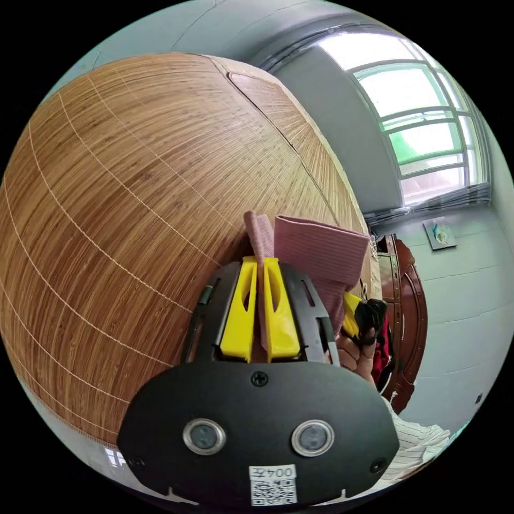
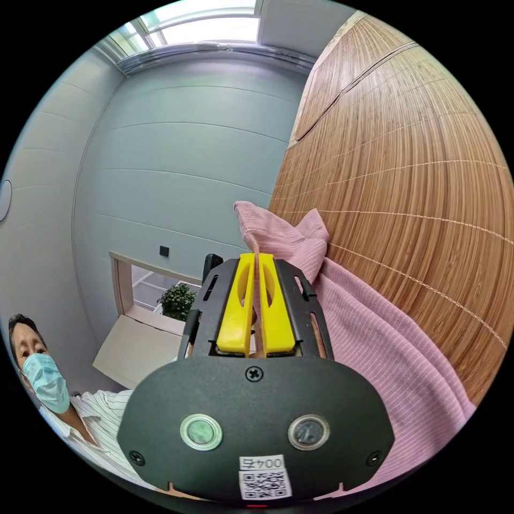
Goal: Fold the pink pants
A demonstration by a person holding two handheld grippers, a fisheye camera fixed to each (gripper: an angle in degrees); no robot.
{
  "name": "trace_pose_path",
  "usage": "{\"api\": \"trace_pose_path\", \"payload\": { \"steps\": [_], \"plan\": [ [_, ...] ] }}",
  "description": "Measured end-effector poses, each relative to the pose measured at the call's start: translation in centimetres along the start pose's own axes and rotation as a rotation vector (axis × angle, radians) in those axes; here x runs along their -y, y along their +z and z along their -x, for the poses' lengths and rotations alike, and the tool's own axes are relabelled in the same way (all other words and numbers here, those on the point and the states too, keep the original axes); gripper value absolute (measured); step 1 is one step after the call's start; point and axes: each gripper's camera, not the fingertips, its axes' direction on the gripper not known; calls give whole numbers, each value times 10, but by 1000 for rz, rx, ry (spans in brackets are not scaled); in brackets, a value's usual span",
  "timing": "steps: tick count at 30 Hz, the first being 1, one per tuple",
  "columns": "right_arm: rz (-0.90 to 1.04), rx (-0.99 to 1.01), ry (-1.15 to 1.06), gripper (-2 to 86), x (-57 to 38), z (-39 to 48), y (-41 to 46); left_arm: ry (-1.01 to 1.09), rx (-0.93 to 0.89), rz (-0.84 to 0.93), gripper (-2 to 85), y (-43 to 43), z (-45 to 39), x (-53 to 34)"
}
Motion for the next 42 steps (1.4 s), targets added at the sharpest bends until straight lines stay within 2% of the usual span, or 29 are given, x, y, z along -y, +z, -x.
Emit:
{"api": "trace_pose_path", "payload": {
  "steps": [4, 11, 14, 22, 27, 42],
  "plan": [
    [71, 6, -90, -3, -4, 36, 21, 78, 85, -35, 28, -65, -2, -37],
    [339, -199, -326, 36, -46, 100, 117, 107, 186, -25, 26, -123, 42, -106],
    [332, -224, -439, 73, -63, 130, 124, 158, 257, -81, 27, -147, 37, -129],
    [262, -276, -663, 90, -86, 204, 89, 293, 377, -178, 23, -192, -8, -153],
    [177, -206, -823, 125, -104, 248, 35, 332, 399, -187, 17, -200, -33, -157],
    [251, -148, -937, 136, -120, 303, -55, 459, 506, -172, 26, -221, -86, -184]
  ]
}}
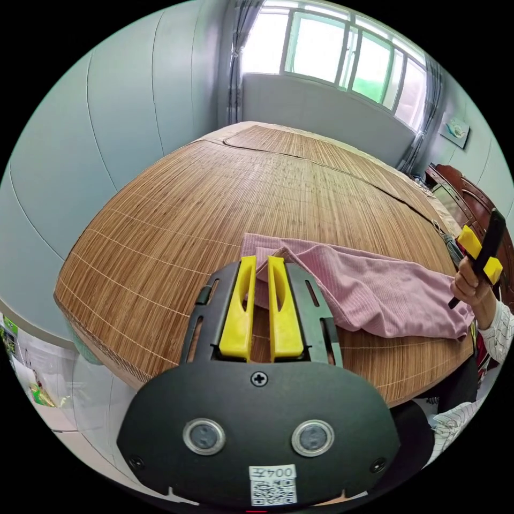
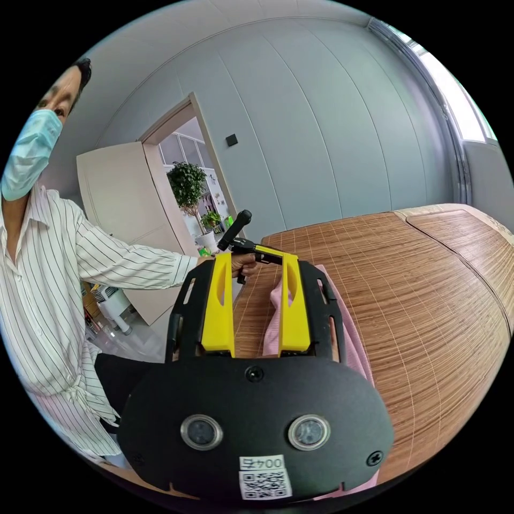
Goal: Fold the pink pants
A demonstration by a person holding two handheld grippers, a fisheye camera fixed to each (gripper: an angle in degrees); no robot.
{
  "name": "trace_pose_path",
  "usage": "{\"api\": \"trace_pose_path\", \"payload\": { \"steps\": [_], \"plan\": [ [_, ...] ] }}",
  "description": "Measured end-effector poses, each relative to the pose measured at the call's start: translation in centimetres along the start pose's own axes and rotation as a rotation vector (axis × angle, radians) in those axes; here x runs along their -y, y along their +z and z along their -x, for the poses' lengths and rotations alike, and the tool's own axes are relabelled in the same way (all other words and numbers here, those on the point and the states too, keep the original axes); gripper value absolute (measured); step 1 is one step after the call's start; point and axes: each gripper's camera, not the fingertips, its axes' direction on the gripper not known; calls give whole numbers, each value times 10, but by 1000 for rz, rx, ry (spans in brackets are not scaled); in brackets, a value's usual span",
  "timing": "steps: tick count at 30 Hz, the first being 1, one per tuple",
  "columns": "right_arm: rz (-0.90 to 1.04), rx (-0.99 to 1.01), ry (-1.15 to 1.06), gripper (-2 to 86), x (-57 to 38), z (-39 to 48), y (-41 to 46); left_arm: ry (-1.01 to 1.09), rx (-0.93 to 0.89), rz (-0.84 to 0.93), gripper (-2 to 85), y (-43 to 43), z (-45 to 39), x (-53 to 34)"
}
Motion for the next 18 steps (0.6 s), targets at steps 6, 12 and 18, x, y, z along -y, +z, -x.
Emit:
{"api": "trace_pose_path", "payload": {
  "steps": [6, 12, 18],
  "plan": [
    [43, -67, -6, 122, 5, 8, -13, 56, 61, -6, 49, -22, -10, -3],
    [101, -137, 17, 78, 9, 8, -19, 89, 137, -9, 25, -36, -18, -15],
    [204, -256, 71, 3, 17, 6, -16, 71, 128, -2, 12, -39, -16, -24]
  ]
}}
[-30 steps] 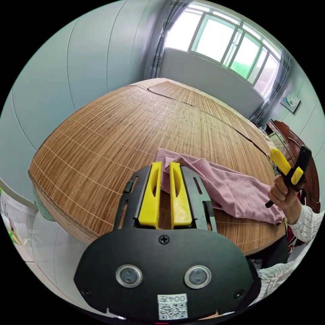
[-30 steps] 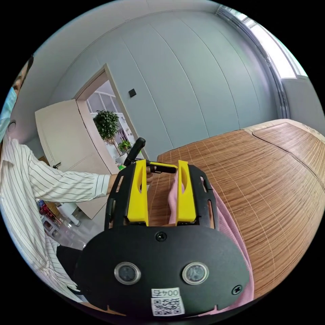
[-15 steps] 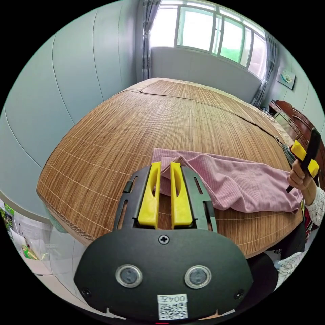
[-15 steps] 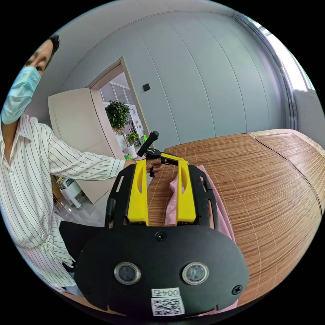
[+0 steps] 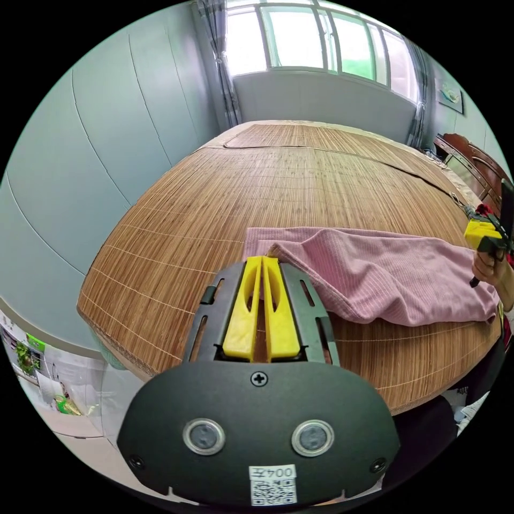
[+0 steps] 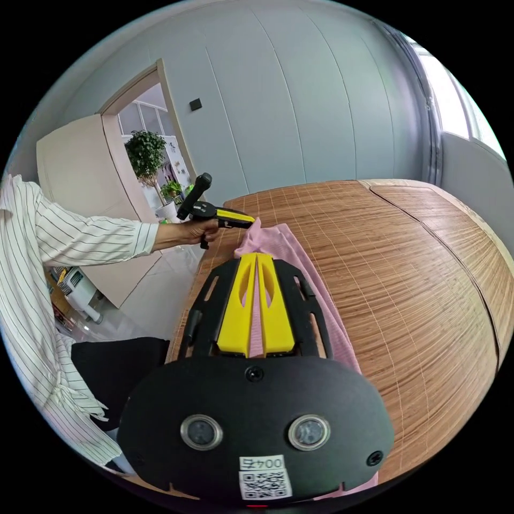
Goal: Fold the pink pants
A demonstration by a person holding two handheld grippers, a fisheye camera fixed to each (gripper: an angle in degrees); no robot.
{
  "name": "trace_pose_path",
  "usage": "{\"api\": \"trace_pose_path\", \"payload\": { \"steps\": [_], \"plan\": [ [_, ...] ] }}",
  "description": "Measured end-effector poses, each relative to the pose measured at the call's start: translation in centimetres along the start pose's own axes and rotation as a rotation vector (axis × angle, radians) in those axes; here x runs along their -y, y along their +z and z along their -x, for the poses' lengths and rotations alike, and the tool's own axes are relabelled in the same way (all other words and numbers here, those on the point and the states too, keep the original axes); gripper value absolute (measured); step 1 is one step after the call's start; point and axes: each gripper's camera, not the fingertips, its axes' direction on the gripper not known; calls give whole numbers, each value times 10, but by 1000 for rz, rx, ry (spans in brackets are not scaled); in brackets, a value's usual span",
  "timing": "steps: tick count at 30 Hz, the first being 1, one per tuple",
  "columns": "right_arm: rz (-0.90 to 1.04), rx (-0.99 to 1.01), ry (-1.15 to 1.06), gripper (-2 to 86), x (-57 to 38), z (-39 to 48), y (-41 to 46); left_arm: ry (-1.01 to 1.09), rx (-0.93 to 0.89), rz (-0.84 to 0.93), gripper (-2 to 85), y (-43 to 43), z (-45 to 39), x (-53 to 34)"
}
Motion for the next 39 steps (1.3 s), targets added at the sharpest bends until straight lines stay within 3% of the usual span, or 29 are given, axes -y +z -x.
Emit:
{"api": "trace_pose_path", "payload": {
  "steps": [4, 8, 15, 19, 25, 33, 39],
  "plan": [
    [19, -17, 90, -3, 6, -12, -3, -6, -21, -29, 10, -6, 7, -6],
    [170, -188, 89, 8, 10, -14, 9, 3, -80, -80, 10, -12, 17, -18],
    [292, -202, 80, 118, 16, 1, 39, 93, -112, -252, 11, -23, 17, -45],
    [363, -215, 11, 109, 32, 16, 59, 111, -163, -315, 11, -35, 34, -52],
    [243, -153, 42, 110, 103, 24, 75, 167, -239, -357, 11, -60, 67, -69],
    [481, -193, -70, 109, 182, 48, 201, 317, -392, -370, 9, -89, 76, -93],
    [504, -227, -24, 65, 195, 34, 211, 371, -473, -365, 9, -88, 81, -109]
  ]
}}
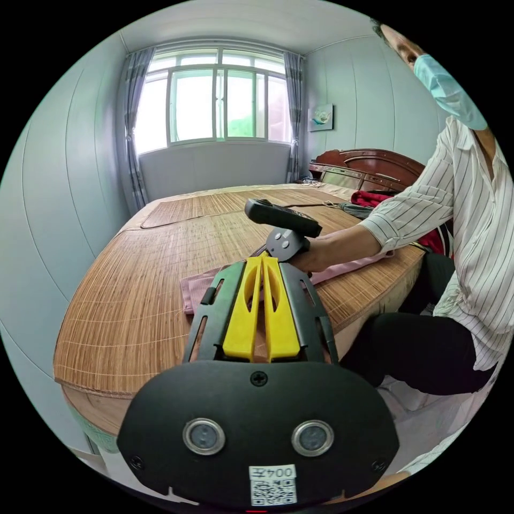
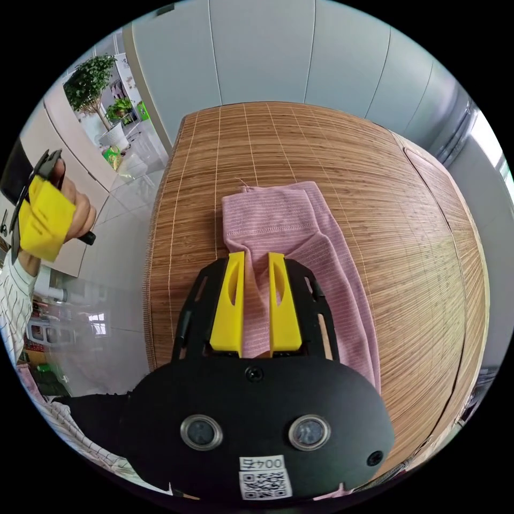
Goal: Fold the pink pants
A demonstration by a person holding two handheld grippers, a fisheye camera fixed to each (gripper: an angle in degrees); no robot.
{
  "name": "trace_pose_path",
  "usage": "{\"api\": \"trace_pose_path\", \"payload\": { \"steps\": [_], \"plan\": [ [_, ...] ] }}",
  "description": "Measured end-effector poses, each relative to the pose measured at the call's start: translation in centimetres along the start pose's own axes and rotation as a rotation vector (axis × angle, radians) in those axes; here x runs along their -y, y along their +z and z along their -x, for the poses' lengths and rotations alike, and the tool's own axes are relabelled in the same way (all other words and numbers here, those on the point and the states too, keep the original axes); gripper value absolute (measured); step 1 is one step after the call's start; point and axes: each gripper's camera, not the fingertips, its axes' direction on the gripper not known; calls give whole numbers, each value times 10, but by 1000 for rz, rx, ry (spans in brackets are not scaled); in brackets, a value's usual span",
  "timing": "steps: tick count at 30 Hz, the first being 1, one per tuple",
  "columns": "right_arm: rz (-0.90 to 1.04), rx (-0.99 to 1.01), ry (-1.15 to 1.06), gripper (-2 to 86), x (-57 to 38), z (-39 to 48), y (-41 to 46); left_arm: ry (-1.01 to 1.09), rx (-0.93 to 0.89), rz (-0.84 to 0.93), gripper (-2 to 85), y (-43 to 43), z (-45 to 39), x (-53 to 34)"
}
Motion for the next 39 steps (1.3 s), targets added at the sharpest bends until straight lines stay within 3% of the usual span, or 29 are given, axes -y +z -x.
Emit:
{"api": "trace_pose_path", "payload": {
  "steps": [9, 13, 17, 28, 39],
  "plan": [
    [-158, 132, 234, 42, 10, -54, -26, -50, 37, 47, 9, 11, 28, -28],
    [-1, 229, 219, 66, 24, -61, 4, -107, 92, 113, 9, 24, 52, -43],
    [-155, 332, 243, 79, 10, -79, -27, -107, 88, 124, 9, 40, 64, -44],
    [-102, 222, 251, 81, -35, -102, -27, 114, -117, 49, 7, 77, 32, 7],
    [-37, 85, 186, 69, -13, -81, -12, 158, -139, 37, 7, 85, 31, 7]
  ]
}}
